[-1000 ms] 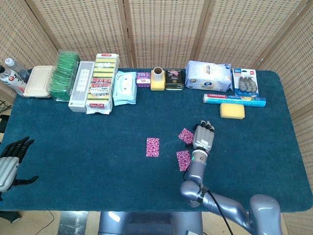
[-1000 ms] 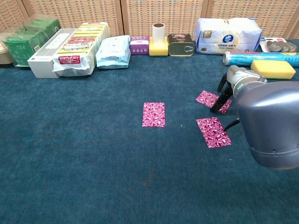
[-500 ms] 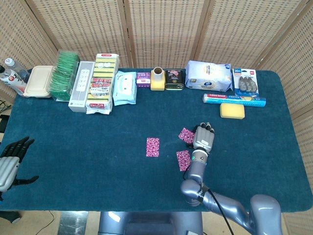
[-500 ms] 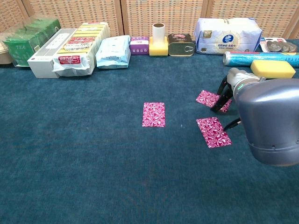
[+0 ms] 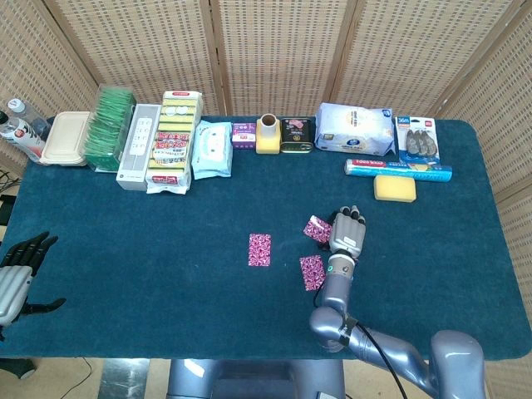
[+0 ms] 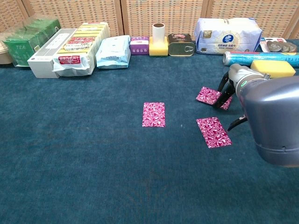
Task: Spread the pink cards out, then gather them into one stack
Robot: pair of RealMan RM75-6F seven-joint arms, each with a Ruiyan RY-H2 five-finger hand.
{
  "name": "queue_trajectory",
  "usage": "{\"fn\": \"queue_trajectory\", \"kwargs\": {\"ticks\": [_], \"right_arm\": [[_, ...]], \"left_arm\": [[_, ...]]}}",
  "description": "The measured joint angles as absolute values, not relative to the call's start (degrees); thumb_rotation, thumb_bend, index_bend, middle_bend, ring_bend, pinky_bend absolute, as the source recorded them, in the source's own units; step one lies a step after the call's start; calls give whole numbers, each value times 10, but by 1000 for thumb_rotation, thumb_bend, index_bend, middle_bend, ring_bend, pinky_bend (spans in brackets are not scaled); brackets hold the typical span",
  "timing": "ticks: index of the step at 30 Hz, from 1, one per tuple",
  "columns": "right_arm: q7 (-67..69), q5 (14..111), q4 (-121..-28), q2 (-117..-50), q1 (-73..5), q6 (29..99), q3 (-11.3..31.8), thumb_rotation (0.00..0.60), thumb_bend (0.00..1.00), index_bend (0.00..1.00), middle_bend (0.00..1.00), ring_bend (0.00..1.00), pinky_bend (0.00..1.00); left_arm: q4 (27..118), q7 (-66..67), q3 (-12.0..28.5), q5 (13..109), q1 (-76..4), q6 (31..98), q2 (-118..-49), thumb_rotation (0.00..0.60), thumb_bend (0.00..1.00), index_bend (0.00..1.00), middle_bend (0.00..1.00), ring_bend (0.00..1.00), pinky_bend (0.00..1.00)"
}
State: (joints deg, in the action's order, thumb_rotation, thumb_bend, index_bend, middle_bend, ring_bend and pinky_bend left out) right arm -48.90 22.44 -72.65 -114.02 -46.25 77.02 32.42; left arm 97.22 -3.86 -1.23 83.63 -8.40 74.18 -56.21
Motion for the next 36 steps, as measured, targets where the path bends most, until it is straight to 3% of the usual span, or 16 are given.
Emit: {"fn": "queue_trajectory", "kwargs": {"ticks": [13,28,36], "right_arm": [[-501,221,-823,-1119,-438,819,307,600,266,405,186,59,120],[-528,235,-1009,-1049,-394,831,223,600,267,409,190,60,120],[-543,243,-1082,-982,-392,774,179,600,268,409,188,59,120]], "left_arm": [[964,-75,-21,863,-84,746,-552,600,33,0,0,0,35],[959,-80,-26,876,-84,747,-551,600,33,0,0,0,35],[964,-67,-25,868,-86,743,-554,600,33,0,0,0,35]]}}
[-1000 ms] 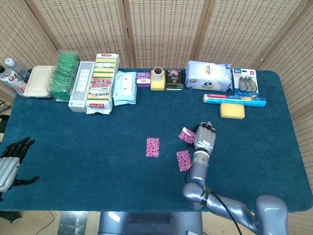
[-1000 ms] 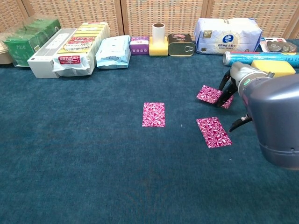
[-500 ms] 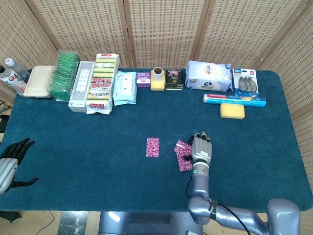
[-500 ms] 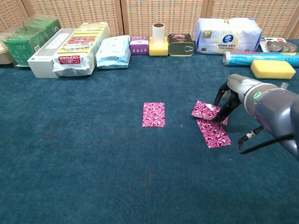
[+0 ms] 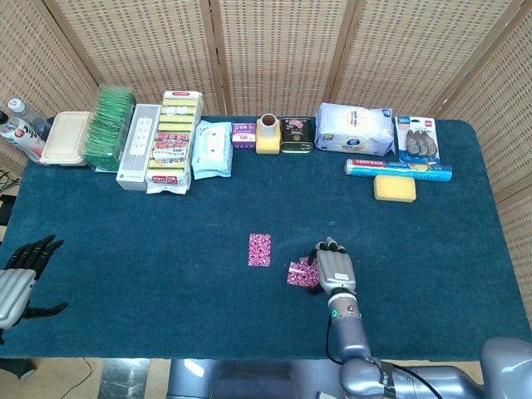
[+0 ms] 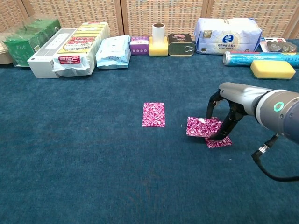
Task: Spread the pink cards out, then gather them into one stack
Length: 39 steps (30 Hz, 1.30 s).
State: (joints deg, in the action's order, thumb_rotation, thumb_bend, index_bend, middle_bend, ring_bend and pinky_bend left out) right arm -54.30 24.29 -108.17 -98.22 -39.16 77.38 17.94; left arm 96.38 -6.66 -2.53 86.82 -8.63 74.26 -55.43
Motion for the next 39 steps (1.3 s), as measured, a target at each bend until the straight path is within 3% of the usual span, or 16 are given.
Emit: {"fn": "queue_trajectory", "kwargs": {"ticks": [17,26,39], "right_arm": [[-510,276,-1077,-811,-455,497,114,600,277,409,171,38,172],[-468,366,-1040,-780,-495,440,79,600,280,393,171,43,201],[-440,425,-975,-803,-539,437,47,600,288,379,171,72,257]], "left_arm": [[970,-42,-23,853,-93,727,-561,600,33,0,0,0,35],[974,-28,-23,847,-96,720,-564,600,32,0,0,0,35],[976,-20,-22,838,-98,716,-567,600,33,0,0,0,35]]}}
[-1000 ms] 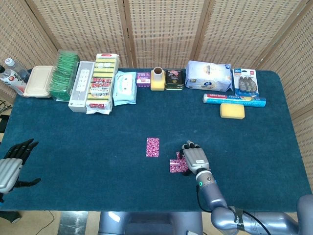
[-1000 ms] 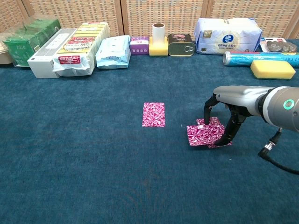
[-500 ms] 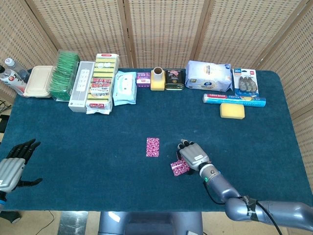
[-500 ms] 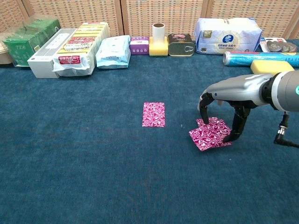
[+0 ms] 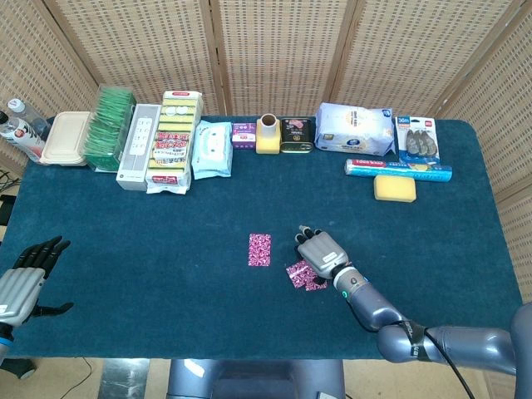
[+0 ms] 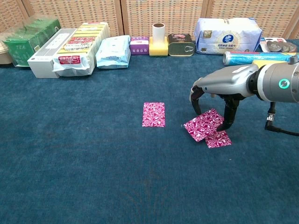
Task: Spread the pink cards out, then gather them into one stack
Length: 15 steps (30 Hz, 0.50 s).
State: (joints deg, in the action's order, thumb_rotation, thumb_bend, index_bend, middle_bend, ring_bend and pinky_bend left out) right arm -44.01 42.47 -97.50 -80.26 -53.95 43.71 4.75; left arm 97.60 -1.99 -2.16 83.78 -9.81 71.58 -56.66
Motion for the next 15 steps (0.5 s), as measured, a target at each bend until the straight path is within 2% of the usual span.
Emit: {"fn": "queue_trajectory", "kwargs": {"ticks": [15], "right_arm": [[-425,489,-936,-803,-559,443,7,600,298,376,173,86,287]], "left_arm": [[976,-17,-21,835,-100,713,-568,600,32,0,0,0,35]]}}
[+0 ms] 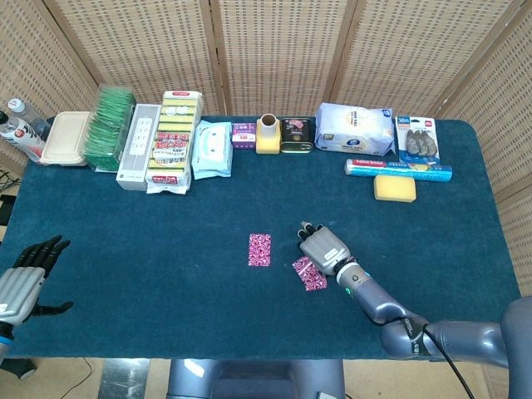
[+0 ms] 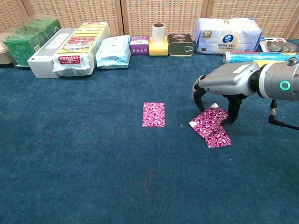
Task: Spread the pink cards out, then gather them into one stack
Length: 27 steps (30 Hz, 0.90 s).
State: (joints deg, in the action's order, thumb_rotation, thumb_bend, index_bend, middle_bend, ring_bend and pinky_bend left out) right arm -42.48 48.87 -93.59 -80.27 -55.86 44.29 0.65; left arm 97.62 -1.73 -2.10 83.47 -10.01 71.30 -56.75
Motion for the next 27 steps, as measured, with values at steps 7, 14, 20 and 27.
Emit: {"fn": "queue_trajectory", "kwargs": {"ticks": [7,14,20,27], "right_arm": [[-436,517,-933,-796,-571,430,-12,600,307,371,179,99,306],[-414,541,-932,-784,-582,397,-20,600,312,351,191,120,323],[-364,614,-931,-767,-584,369,-21,600,338,344,210,144,344],[-293,702,-927,-744,-585,347,-21,600,341,271,215,150,357]], "left_arm": [[978,-14,-22,836,-100,712,-568,600,32,0,0,0,35],[977,-10,-22,835,-101,712,-570,600,33,0,0,0,35],[979,4,-21,825,-104,705,-574,600,32,0,0,0,35],[985,27,-19,810,-109,692,-581,600,33,0,0,0,35]]}}
